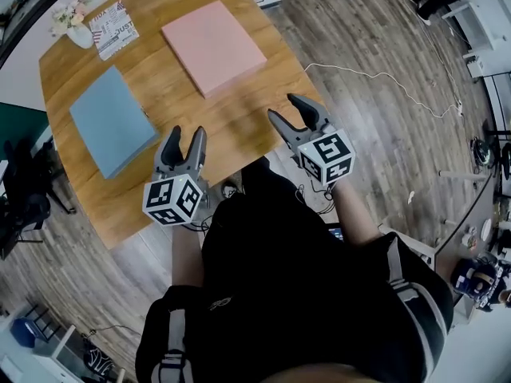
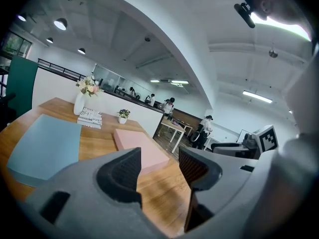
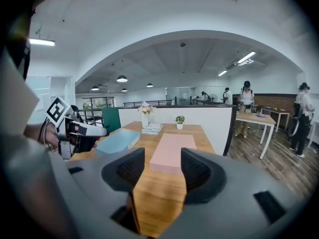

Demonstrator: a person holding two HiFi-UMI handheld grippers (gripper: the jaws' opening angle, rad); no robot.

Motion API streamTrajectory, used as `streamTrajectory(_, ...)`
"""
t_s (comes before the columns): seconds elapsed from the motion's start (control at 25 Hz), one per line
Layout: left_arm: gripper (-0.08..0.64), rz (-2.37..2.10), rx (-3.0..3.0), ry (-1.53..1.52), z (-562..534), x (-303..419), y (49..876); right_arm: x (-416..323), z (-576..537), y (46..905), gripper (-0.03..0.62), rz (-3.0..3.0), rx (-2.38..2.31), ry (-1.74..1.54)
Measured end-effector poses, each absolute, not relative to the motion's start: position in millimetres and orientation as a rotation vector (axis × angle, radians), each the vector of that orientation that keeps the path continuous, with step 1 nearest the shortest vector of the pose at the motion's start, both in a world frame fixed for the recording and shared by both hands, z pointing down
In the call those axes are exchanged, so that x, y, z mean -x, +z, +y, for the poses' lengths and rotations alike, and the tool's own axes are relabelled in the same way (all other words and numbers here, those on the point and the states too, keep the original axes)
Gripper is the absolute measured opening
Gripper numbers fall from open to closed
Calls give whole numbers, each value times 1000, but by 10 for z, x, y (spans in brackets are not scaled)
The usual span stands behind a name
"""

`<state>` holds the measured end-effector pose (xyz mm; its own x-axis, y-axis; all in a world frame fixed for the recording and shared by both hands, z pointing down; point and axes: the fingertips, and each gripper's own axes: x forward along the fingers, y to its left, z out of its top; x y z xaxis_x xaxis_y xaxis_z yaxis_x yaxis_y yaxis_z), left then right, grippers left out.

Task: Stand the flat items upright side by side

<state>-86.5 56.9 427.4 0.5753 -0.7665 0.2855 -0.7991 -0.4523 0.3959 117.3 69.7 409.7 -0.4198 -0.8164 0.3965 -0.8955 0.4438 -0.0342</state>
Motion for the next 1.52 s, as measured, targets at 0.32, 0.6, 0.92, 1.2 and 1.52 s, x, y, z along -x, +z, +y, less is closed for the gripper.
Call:
streamTrajectory(0.32, 245, -1299, -2245, 130, -152, 656, 4437, -1408, -89, 4240, 233, -2396, -1379, 388)
streamTrajectory(0.6, 250, -1350, -2162, 200, -698, 516, 4695, -1584, -735, 4474, 240, -2427, -1311, 463)
streamTrajectory(0.92, 262, -1400, -2065, 280, -1172, 504, 5056, -1538, -1299, 4976, 244, -2438, -1147, 668)
streamTrajectory(1.2, 278, -1385, -1978, 316, -1358, 493, 5474, -1530, -1541, 5478, 245, -2366, -1064, 743)
streamTrajectory(1.52, 323, -1317, -1915, 376, -1572, 474, 5982, -1570, -1838, 5945, 266, -2308, -1039, 824)
